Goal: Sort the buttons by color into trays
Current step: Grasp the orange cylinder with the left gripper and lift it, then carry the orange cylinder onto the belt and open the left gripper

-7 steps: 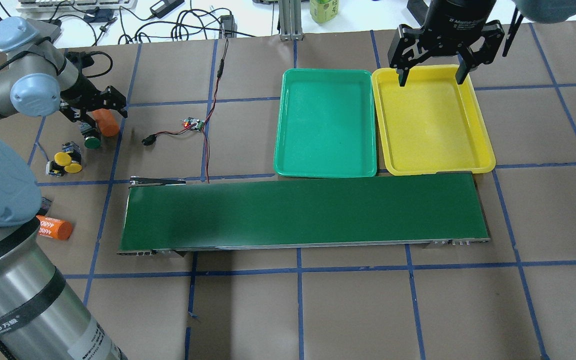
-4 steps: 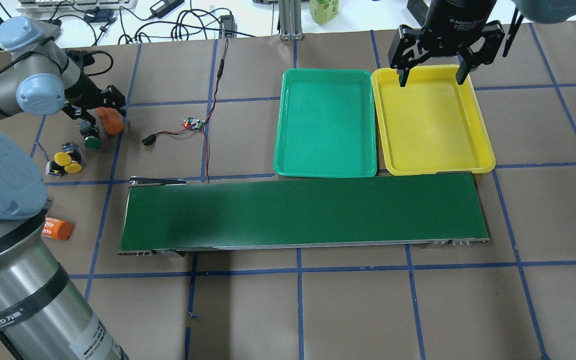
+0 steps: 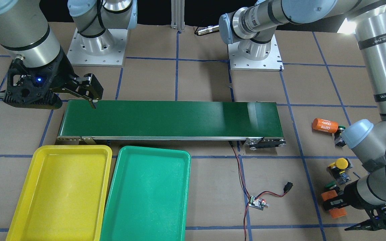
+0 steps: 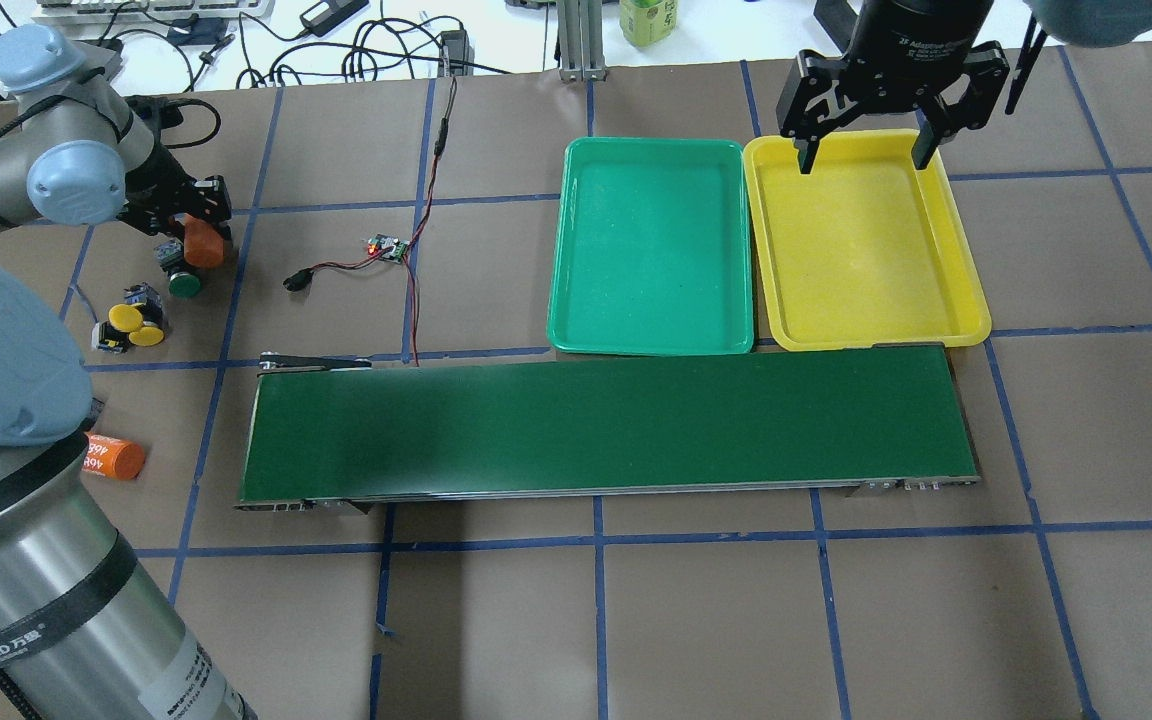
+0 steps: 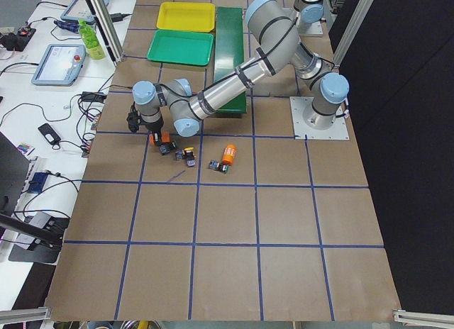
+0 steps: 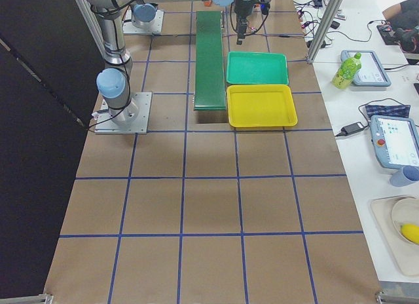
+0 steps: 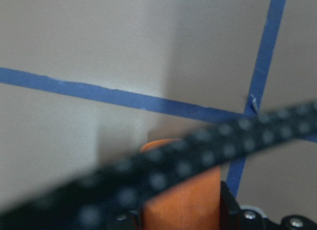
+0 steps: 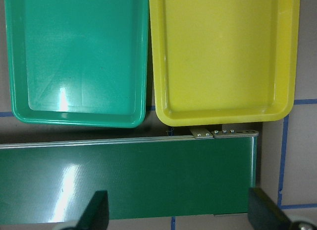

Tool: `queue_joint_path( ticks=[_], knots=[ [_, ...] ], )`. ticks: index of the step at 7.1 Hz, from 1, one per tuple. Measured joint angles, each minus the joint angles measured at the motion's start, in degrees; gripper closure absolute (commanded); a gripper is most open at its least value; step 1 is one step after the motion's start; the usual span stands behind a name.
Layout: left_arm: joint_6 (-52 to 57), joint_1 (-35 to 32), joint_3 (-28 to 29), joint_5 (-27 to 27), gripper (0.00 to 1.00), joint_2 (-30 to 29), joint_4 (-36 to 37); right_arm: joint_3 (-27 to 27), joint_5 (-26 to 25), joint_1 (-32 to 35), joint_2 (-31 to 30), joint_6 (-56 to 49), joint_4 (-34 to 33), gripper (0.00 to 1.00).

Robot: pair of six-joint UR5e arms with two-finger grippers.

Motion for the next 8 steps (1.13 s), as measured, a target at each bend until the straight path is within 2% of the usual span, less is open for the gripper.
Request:
queue_joint_path(
  ticks=[2, 3, 6, 8],
  knots=[
    [-4.7, -2.0, -2.3, 0.4, 0.92, 6.5, -8.3, 0.0, 0.0, 0.0, 0.0, 0.0, 0.1, 0.00],
    [-8.1, -3.0, -6.3, 0.4, 0.92, 11.5, -11.3, 0.0, 0.0, 0.0, 0.0, 0.0, 0.1, 0.00],
    [-21.4, -4.7, -24.5, -0.2, 0.95, 28.4, -14.2, 0.0, 0.0, 0.0, 0.0, -0.1, 0.1, 0.00],
    [-28.5, -6.2, -34.1, -0.5, 0.96, 35.6, -14.0, 0.0, 0.0, -0.1, 0.1, -0.1, 0.1, 0.00]
  ],
)
